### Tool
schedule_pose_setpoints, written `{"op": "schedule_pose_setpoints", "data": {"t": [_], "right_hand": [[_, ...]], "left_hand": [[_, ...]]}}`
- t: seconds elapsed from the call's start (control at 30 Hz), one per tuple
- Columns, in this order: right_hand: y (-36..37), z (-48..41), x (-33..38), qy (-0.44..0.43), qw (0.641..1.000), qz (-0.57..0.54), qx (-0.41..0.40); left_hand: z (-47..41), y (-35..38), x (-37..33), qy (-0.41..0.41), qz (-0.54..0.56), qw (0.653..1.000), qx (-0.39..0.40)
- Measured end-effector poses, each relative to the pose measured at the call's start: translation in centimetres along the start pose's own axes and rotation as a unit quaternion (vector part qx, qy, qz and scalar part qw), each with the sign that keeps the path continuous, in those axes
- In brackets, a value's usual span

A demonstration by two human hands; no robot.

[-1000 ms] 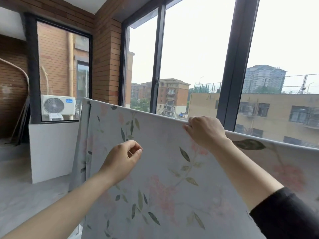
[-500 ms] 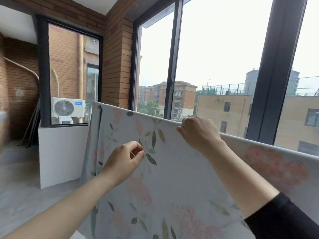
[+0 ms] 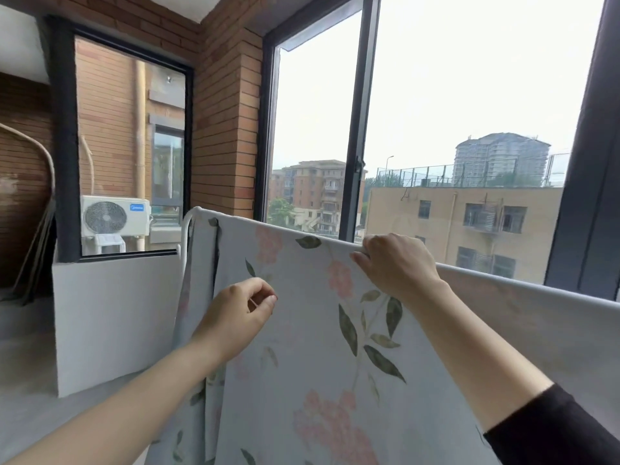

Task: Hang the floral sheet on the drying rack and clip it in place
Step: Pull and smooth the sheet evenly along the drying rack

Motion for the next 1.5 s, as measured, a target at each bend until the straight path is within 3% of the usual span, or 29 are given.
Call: {"op": "schedule_pose_setpoints", "data": {"t": [0.27, 0.9, 1.13, 1.4, 1.5], "right_hand": [[4.0, -5.6, 6.0, 0.017, 1.0, -0.003, -0.01], [13.4, -19.0, 18.9, 0.009, 1.0, -0.016, 0.003], [14.1, -19.9, 20.1, 0.031, 0.999, 0.006, -0.014], [13.5, -18.3, 19.7, 0.051, 0.995, 0.076, -0.042], [13.2, -18.1, 20.0, 0.054, 0.995, 0.077, -0.041]], "left_hand": [[-4.1, -0.8, 8.2, 0.0, 0.002, 0.999, 0.032], [-14.9, -4.7, 23.9, 0.006, 0.016, 1.0, -0.006], [-19.6, -5.1, 27.1, 0.075, 0.048, 0.996, 0.025], [-25.3, -5.6, 25.6, 0.218, 0.116, 0.968, -0.032], [-26.9, -4.8, 23.9, 0.286, 0.069, 0.955, -0.034]]}}
Point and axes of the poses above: each hand's wrist, its own z-axis away from the middle knuckle, its own y-axis out of the palm, x = y × z, the point moved 6 cm from there along -z, towards the middle knuckle, and after that the axes turned 5 degrees about y, right-handed, at the moved point
